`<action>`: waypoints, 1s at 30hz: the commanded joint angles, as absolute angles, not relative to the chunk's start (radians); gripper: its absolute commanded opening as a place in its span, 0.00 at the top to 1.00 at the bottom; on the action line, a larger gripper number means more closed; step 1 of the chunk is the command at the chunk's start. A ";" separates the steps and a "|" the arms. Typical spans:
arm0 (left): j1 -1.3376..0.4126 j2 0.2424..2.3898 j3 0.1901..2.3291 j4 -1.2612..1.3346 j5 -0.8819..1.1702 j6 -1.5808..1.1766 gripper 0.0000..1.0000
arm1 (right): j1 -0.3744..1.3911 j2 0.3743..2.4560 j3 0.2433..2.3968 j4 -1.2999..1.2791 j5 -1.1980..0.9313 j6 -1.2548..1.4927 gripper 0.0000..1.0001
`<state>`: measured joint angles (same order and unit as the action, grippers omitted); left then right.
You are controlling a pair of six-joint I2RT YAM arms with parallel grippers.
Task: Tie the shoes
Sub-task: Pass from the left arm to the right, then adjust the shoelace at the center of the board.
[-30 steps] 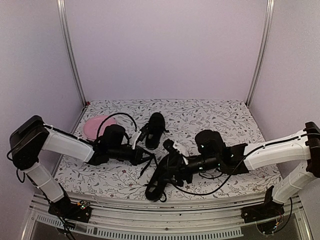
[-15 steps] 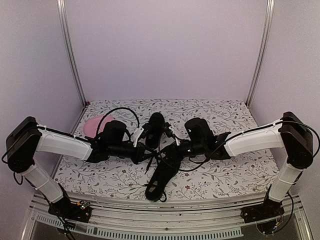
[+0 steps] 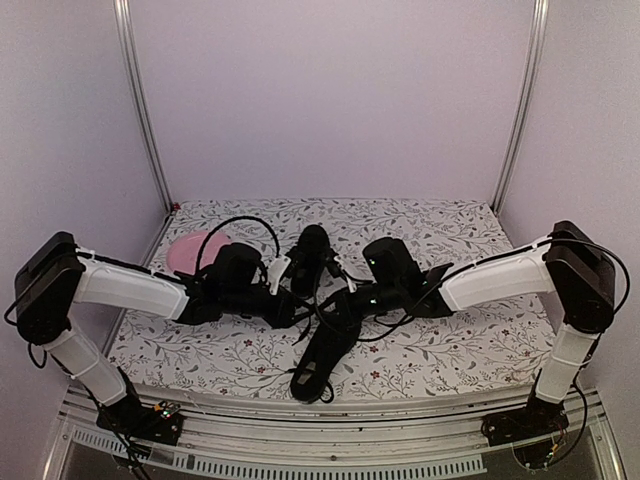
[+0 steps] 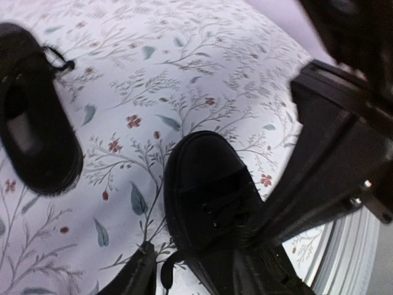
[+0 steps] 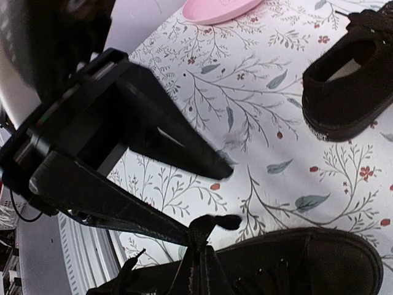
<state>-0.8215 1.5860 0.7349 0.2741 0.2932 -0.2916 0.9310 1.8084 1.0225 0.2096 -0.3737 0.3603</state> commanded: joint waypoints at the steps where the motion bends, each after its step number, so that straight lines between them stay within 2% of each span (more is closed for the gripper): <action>1: -0.908 1.561 0.786 0.166 0.117 -0.394 0.52 | 0.933 1.747 0.981 0.263 -0.271 0.412 0.98; 6: -1.028 1.497 0.744 0.119 -0.032 -0.607 0.47 | 0.932 1.735 0.948 0.264 -0.226 0.456 0.98; 13: -1.160 1.466 0.758 0.023 -0.080 -0.799 0.64 | 0.932 1.732 0.934 0.270 -0.205 0.486 0.98; 18: -1.181 1.525 0.793 -0.029 -0.029 -0.832 0.68 | 0.932 1.731 0.926 0.277 -0.204 0.489 0.98; 24: -1.212 1.590 0.888 -0.143 -0.072 -0.824 0.69 | 0.933 1.723 0.913 0.287 -0.201 0.494 0.98; 30: -1.224 1.596 0.916 -0.221 -0.128 -0.836 0.88 | 0.933 1.703 0.898 0.291 -0.184 0.500 0.98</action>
